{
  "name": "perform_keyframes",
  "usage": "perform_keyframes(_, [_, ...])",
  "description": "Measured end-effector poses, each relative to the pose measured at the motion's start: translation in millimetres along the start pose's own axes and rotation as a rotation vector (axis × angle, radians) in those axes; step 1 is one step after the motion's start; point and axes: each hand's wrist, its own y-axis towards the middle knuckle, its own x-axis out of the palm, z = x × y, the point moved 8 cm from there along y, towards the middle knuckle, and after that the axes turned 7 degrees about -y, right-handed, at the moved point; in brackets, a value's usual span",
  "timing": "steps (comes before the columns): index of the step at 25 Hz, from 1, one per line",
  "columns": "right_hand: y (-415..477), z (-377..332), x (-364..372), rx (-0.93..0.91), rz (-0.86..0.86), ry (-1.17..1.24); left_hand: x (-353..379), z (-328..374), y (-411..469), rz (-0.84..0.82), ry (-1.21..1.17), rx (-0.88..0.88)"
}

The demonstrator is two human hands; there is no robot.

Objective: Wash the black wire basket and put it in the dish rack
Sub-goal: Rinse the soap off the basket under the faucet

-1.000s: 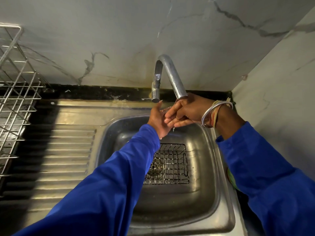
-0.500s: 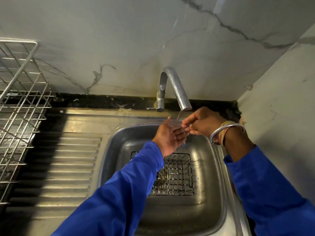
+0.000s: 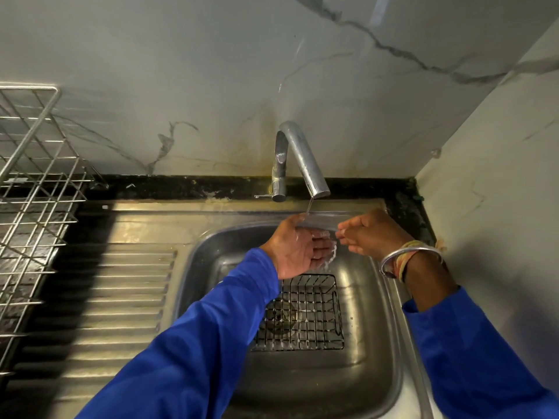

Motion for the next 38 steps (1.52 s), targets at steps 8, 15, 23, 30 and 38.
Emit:
perform_keyframes(8, [-14,4,-2,-0.105,0.101,-0.006,14,12,27,0.043,0.046,-0.008])
perform_keyframes(15, [-15,10,1,-0.104,0.095,0.008,10,20,26,0.095,-0.006,0.074])
perform_keyframes(23, [-9,24,17,-0.063,0.043,0.14,-35,6,-10,0.183,0.156,0.052])
perform_keyframes(30, [-9,18,31,-0.06,-0.009,0.223,-50,14,-26,0.252,0.171,0.079])
perform_keyframes(38, [-4,-47,51,-0.196,-0.119,0.198,-40,18,-31,0.283,0.091,0.111])
